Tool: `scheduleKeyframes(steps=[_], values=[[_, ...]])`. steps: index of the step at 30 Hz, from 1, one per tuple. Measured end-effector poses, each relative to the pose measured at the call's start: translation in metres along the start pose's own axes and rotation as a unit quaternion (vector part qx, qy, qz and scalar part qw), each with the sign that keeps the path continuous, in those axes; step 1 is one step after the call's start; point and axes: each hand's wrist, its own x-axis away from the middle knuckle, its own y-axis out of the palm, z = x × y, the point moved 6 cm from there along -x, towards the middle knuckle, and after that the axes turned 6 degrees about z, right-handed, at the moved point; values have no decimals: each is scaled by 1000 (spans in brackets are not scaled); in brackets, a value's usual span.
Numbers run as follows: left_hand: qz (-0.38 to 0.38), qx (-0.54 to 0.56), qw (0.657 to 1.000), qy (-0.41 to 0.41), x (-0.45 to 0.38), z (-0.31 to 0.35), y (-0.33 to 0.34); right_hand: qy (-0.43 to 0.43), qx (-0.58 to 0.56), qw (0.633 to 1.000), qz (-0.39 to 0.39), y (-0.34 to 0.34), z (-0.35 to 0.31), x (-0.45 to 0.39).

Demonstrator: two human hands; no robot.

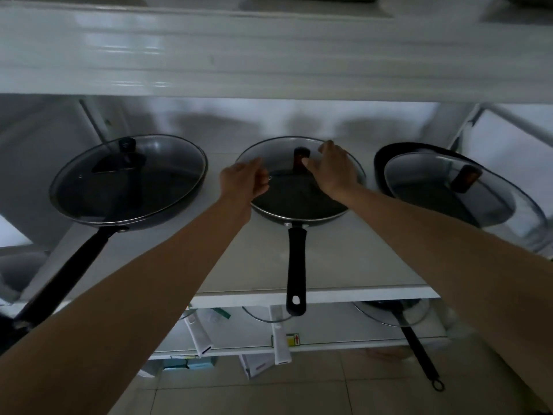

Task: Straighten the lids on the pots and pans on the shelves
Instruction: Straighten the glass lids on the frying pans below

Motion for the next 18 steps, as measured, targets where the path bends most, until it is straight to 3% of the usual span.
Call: scheduleKeyframes(steps=[10,18], values=[[-48,-15,997,-51,61,-46,118,24,25,998,43,-61,105,18],[-74,-4,995,-73,102,-88,178,144,65,976,152,-130,227,26]])
